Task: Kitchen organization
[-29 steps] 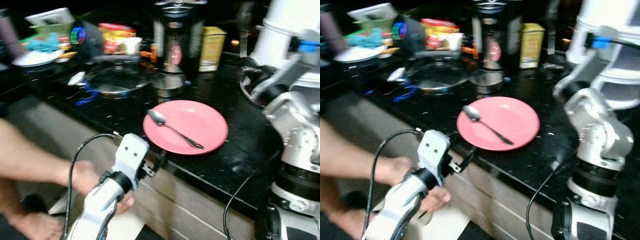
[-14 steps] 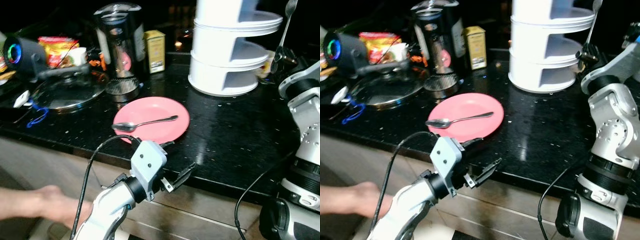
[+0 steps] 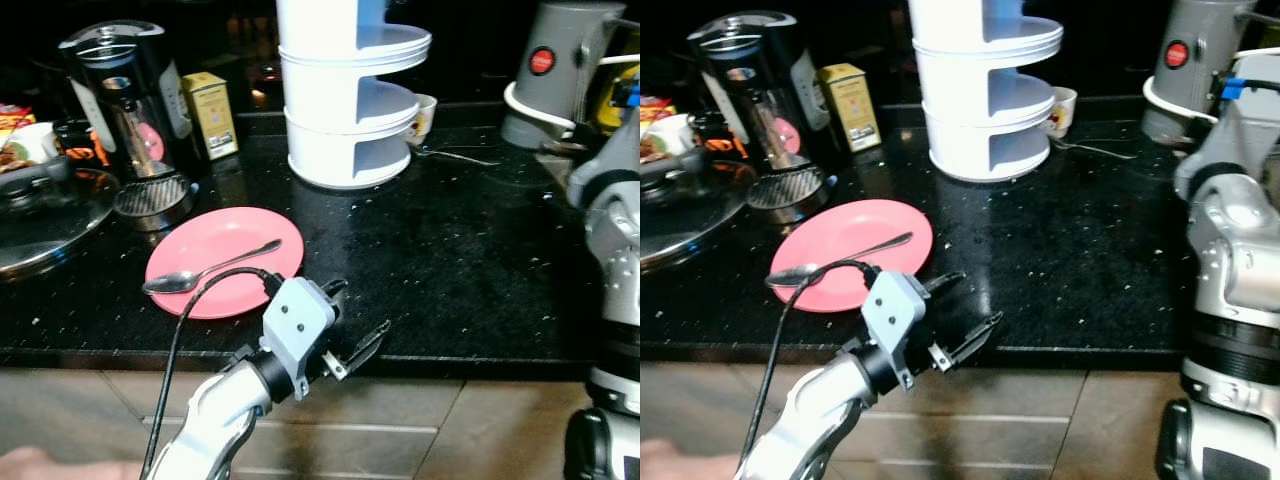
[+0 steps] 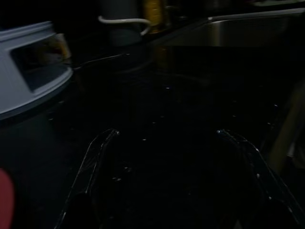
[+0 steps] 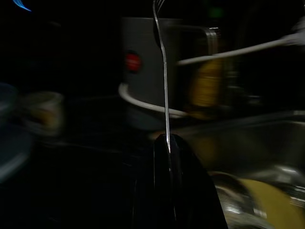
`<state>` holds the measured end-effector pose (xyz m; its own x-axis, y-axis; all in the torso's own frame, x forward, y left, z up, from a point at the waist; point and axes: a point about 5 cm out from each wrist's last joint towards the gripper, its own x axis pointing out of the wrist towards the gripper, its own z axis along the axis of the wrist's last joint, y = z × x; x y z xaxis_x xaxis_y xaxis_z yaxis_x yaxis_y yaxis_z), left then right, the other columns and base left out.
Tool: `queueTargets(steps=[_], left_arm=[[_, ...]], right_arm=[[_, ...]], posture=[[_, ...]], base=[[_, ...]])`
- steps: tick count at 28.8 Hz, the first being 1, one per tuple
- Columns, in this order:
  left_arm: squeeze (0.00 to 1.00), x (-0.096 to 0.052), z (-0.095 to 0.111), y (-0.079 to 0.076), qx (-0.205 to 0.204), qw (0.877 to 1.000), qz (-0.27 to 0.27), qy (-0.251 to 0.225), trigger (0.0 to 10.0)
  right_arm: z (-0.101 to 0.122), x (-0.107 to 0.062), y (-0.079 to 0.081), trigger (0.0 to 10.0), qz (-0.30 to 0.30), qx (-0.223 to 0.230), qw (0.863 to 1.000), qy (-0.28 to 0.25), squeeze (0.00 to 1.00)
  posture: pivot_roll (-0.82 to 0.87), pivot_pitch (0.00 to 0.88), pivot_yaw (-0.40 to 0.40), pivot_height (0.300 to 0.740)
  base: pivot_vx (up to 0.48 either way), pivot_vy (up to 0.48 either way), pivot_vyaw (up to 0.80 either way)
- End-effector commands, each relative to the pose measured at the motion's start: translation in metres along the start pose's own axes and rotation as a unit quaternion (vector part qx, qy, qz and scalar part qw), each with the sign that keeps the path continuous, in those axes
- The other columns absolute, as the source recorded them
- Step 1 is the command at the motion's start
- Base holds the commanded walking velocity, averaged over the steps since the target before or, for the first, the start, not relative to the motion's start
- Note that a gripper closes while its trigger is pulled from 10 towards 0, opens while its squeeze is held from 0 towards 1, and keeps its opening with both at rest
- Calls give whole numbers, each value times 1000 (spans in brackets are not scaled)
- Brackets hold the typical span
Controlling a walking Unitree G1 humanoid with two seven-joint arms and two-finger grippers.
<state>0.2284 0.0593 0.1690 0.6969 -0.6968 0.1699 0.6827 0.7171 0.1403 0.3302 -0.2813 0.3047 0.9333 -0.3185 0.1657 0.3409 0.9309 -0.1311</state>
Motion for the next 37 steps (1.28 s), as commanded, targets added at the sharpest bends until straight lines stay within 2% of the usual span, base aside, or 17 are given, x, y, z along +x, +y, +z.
queueTargets(steps=[1, 8, 12, 19, 22, 25, 29, 31, 37], left_arm=[[0, -1, -2, 5, 6, 1000, 12, 8, 10000], [0, 0, -1, 10, -2, 999, 43, 2, 10000], [0, 1, 0, 12, -1, 999, 52, 1, 10000], [0, 2, 2, 21, 2, 996, 87, -1, 10000], [0, 1, 3, 28, -9, 993, 116, -2, 10000], [0, 1, 3, 30, -11, 992, 124, -1, 10000], [0, 1, 3, 30, -10, 992, 125, 0, 10000], [0, 1, 3, 30, -10, 992, 124, 0, 10000], [0, 3, 3, 29, -11, 992, 123, 0, 10000]], right_arm=[[-7, 3, 0, 10000, -7, -20, 999, 24, 0], [-23, 13, 3, 10000, -11, -105, 992, 62, 0], [-30, 17, 8, 10000, -5, -118, 990, 75, 0], [-31, 20, 25, 10000, 22, -110, 991, 67, 0], [-22, 15, 47, 10000, 85, -76, 993, 35, 0], [-18, 9, 61, 10000, 139, -69, 988, 10, 0], [-16, 3, 70, 10000, 176, -83, 981, -9, 0], [-17, 1, 73, 10000, 180, -99, 979, -14, 0], [-17, 2, 73, 10000, 179, -101, 979, -16, 0]], posture=[[-54, 0, 11, 740], [-52, 0, 6, 740], [-52, 0, 5, 740], [-52, 0, 3, 740], [-52, 0, 0, 740], [-56, 0, 1, 740], [-56, 0, 1, 740], [-56, 0, 1, 740], [-58, 0, 2, 740]], base=[[0, 0, -781], [0, 0, -777], [0, 0, -763], [0, 0, -108], [0, 0, 0], [0, -206, 0], [0, -331, 0], [0, -347, 631], [0, -354, 800]])
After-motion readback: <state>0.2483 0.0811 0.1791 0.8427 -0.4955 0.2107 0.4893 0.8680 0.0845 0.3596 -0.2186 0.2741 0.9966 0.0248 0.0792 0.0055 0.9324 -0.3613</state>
